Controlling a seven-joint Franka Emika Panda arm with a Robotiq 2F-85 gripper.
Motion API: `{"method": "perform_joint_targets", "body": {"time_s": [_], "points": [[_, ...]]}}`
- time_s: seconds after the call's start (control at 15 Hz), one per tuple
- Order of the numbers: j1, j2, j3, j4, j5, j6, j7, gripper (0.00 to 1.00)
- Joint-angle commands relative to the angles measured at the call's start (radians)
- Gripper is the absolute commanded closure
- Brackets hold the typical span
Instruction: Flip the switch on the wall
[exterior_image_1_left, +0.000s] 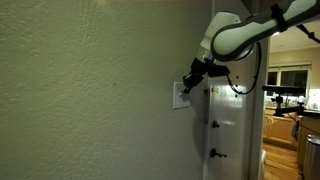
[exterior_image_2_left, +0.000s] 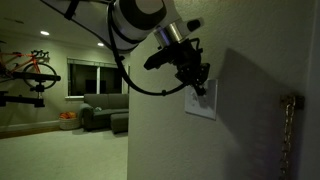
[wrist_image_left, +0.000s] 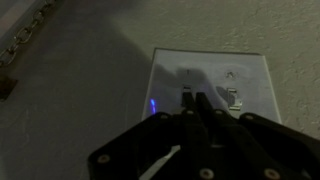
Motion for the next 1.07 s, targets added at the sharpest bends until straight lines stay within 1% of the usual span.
{"method": "perform_joint_targets", "body": {"time_s": [0.0, 0.27, 0.33, 0.4, 0.47, 0.53, 0.6, 0.67, 0.73, 0.8, 0.87, 0.93, 1.0], "points": [[-0.007, 0.003, -0.012, -0.056, 0.0, 0.035, -0.016, 0.91], [-0.01, -0.011, -0.02, -0.131, 0.018, 0.048, -0.018, 0.93], [-0.009, -0.019, -0.019, -0.145, 0.015, 0.053, -0.014, 0.92], [-0.006, -0.038, -0.017, -0.168, -0.008, 0.048, 0.0, 0.92], [-0.003, -0.054, -0.015, -0.197, -0.015, 0.047, 0.001, 0.89], [0.002, -0.08, -0.01, -0.227, -0.033, 0.021, 0.021, 0.87], [0.005, -0.095, -0.006, -0.248, -0.047, 0.001, 0.033, 0.9], [0.011, -0.129, 0.002, -0.28, -0.061, -0.014, 0.039, 0.75], [0.013, -0.154, 0.01, -0.307, -0.078, -0.021, 0.048, 0.74], [0.015, -0.179, 0.02, -0.328, -0.088, -0.051, 0.058, 0.79], [0.016, -0.198, 0.03, -0.347, -0.086, -0.083, 0.059, 0.64], [0.014, -0.215, 0.042, -0.362, -0.098, -0.119, 0.073, 0.53], [0.015, -0.234, 0.053, -0.379, -0.088, -0.158, 0.07, 0.53]]}}
